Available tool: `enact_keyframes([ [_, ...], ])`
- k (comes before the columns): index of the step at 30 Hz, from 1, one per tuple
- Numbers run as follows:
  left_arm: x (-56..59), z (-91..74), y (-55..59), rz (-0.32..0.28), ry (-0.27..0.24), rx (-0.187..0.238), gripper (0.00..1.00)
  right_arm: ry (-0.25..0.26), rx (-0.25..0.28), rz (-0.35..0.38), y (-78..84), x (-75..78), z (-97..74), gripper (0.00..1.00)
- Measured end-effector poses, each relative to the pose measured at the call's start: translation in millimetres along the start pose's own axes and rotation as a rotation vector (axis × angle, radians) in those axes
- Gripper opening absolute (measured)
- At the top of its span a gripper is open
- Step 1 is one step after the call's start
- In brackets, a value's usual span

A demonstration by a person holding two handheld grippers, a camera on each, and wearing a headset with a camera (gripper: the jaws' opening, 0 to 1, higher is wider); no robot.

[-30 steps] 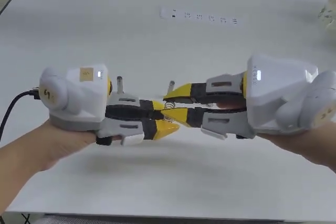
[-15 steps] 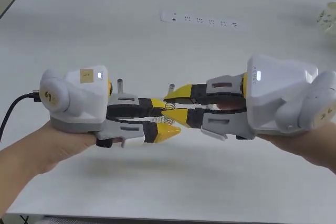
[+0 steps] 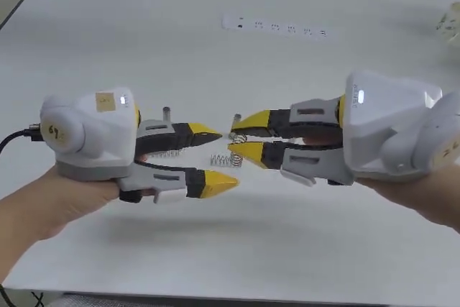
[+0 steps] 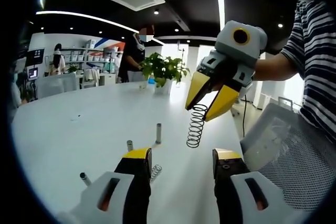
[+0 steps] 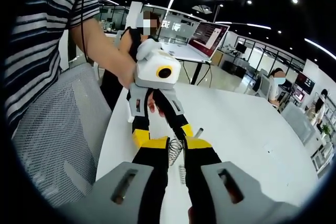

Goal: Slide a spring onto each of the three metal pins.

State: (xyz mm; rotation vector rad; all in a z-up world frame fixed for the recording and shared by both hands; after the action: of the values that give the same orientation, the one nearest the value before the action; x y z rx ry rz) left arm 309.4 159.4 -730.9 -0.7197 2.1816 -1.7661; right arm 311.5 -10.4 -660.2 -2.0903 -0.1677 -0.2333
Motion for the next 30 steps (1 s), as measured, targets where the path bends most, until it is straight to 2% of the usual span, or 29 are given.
enact_keyframes([
  [10, -9.9, -18.8, 4.1, -0.019, -0.093, -0.002, 0.59, 0.020, -0.001, 0.015, 2.7, 3.7, -2.5, 0.12],
  [19, -20.9, -38.4, 9.3, -0.043, -0.210, 0.024, 0.84, 0.040, -0.012, 0.021, 6.5, 6.5, -5.5, 0.12],
  [25, -25.0, -52.5, 14.1, -0.044, -0.255, 0.018, 0.94, 0.051, -0.022, 0.028, 9.3, 8.1, -7.8, 0.12],
  [30, -24.5, -63.9, 19.6, -0.039, -0.263, 0.006, 0.97, 0.067, -0.027, 0.035, 11.3, 10.1, -9.9, 0.12],
])
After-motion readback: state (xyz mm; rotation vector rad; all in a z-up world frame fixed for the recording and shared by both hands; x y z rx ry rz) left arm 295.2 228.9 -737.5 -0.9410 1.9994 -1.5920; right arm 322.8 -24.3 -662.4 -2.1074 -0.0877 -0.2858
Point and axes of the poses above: the centre of the closed fingertips' face, and the gripper's own axes: z roughly forward along the fingers, x roughly to its right, y roughly out of its underside, the point moved 10 cm from there along -z, roughly backward along the fingers, and after that the axes turned 7 degrees about -y, right-handed, at the moved point
